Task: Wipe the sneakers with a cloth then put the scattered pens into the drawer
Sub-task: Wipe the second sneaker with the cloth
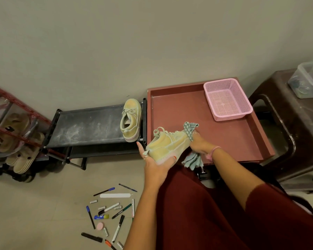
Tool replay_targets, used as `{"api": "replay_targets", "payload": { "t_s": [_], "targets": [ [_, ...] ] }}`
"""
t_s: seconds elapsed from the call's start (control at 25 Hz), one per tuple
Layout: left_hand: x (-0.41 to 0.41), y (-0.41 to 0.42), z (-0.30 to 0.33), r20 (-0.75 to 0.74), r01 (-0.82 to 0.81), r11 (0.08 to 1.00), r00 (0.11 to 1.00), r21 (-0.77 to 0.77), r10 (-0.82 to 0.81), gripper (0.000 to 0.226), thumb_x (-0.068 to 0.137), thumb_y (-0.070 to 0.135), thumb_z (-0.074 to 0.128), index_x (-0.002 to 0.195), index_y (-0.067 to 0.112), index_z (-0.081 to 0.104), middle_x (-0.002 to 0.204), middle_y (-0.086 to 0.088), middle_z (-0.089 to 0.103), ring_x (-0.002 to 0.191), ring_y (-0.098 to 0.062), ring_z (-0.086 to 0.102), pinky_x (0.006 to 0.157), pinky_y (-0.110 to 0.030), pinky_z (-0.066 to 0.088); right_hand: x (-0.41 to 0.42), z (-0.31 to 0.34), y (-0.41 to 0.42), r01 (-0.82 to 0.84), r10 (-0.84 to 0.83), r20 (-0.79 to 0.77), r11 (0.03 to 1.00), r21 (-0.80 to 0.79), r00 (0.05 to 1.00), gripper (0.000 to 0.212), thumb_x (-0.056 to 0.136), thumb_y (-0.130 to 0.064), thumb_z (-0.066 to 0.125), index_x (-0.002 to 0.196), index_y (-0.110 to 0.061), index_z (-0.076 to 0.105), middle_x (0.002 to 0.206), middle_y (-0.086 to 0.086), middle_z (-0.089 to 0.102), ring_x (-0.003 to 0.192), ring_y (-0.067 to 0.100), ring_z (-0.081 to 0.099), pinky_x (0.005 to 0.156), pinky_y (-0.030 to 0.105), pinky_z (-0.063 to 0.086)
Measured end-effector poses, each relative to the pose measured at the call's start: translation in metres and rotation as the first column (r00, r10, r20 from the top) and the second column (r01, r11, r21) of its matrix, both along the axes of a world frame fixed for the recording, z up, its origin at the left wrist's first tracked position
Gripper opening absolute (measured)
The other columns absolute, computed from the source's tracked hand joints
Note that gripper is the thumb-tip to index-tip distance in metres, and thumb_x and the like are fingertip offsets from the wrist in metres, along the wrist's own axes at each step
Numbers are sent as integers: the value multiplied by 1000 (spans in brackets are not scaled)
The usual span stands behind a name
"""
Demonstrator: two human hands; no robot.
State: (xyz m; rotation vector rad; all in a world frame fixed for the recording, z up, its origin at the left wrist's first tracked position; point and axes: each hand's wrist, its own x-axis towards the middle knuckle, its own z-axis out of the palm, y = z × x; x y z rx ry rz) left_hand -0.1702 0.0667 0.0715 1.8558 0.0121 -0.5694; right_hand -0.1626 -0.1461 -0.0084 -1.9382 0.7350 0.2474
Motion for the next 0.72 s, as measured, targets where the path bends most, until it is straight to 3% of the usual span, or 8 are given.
{"api": "replay_targets", "payload": {
  "t_s": [0.08,0.16,0.2,0.28,0.36,0.52,0.64,0.72],
  "targets": [
    [-2,-4,0,10,-9,1000,1000,-2,9,121,75,18,79,149,36,-15,108,27,48,95,6,53,87,-26,42,-21,19,24,1,-3,69,1000,26,998,70,78,9,36,145,-4,23,151,10,22,140,28,24,117,42,23],
    [-3,-11,1,7,-42,999,999,-11,42,113,74,21,79,149,35,-4,114,14,53,100,-3,56,89,-28,45,-40,37,43,-104,97,108,993,59,989,83,77,13,34,152,-13,7,159,3,-4,147,20,-1,121,37,8],
    [-2,-14,1,10,-59,998,998,-18,59,108,72,25,79,147,35,1,118,8,54,104,-9,57,92,-30,47,-47,45,51,-151,140,142,986,69,980,82,79,13,34,152,-13,6,159,2,-4,147,18,-3,120,32,6],
    [1,-19,1,20,-85,996,996,-9,85,99,65,39,75,139,44,9,125,1,54,110,-17,57,99,-37,48,-59,59,61,-195,155,223,966,170,962,77,82,14,35,151,-15,16,155,-2,17,145,13,14,117,24,14],
    [6,-19,2,13,-68,998,998,-8,68,85,63,47,69,126,55,13,125,0,56,111,-19,57,99,-42,48,-69,71,63,-208,134,276,944,258,952,68,86,11,38,147,-16,27,143,-4,41,136,10,34,114,25,27],
    [13,-12,6,-6,5,993,1000,-118,-6,65,82,29,67,126,41,20,123,-4,56,106,-17,59,92,-35,51,-84,104,51,-204,148,190,926,319,971,59,86,18,36,135,-14,44,115,-7,54,104,4,55,84,6,43],
    [24,-3,8,-56,32,995,998,-99,-38,63,66,41,78,114,47,36,117,0,61,101,-20,65,86,-46,56,-95,115,33,-87,38,112,878,471,993,65,74,24,29,116,-13,63,95,2,66,76,7,62,64,16,49],
    [33,2,14,-70,87,995,993,-48,-90,54,63,40,83,104,40,48,110,1,66,96,-18,67,77,-40,58,-97,112,21,88,-161,75,807,584,984,62,67,25,26,103,-6,67,87,10,68,67,14,64,54,23,50]
  ]
}}
